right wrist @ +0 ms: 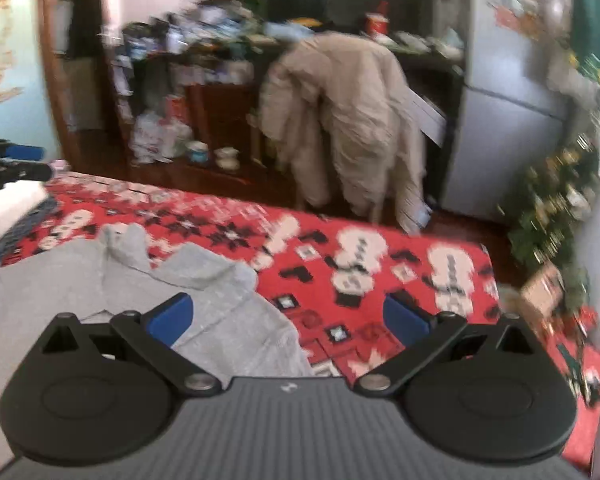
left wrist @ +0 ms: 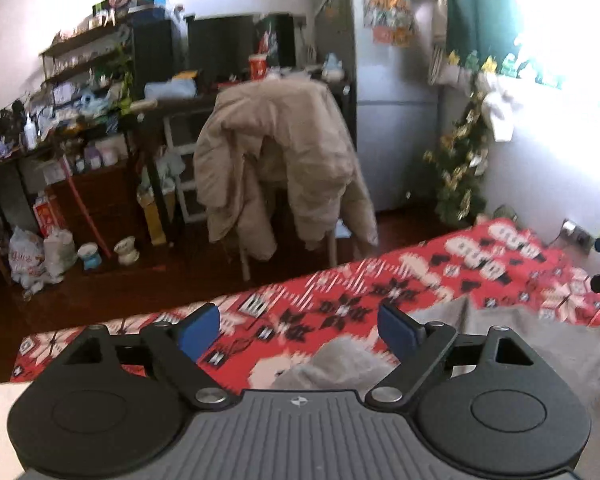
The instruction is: Fold clothes
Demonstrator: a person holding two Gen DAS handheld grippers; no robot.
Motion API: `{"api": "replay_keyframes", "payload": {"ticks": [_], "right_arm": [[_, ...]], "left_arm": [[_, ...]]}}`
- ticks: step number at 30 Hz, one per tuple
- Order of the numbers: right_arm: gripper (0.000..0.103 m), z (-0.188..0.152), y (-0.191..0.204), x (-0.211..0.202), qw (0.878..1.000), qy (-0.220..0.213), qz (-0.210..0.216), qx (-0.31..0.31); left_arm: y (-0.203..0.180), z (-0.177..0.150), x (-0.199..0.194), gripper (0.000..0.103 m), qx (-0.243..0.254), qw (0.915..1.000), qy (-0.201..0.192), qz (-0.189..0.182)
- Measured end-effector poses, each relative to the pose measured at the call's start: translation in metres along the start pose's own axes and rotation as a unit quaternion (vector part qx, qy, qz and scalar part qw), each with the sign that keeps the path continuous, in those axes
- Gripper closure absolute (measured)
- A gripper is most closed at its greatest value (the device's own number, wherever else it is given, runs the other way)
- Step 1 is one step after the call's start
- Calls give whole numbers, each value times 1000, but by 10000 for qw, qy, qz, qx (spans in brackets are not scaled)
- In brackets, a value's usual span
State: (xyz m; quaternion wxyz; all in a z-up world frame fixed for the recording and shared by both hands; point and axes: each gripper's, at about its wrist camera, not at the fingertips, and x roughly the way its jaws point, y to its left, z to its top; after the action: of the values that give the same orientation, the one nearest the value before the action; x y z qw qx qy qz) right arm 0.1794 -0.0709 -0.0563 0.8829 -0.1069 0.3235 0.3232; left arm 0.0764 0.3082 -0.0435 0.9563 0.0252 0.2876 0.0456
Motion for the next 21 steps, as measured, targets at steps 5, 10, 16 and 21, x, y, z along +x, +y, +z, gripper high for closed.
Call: {"api": "replay_keyframes", "payload": {"ticks": [5,10,16,21], "right_arm": [[1,13,20,7,9933,880,-418,626],[1,59,44,-6,9910,1027,-674,531],[14,104,51,5,9918,1054,-500,526],[50,114,53,50,9895,1388,-108,-380]], "left_arm": [[21,14,-11,17,132,9949,796,-606],[41,35,-16,17,315,9929,789,-838],[47,43,5,30,972,9828,1096,-1125],[34,34,43,55,1841,9616,1612,-1243]]}}
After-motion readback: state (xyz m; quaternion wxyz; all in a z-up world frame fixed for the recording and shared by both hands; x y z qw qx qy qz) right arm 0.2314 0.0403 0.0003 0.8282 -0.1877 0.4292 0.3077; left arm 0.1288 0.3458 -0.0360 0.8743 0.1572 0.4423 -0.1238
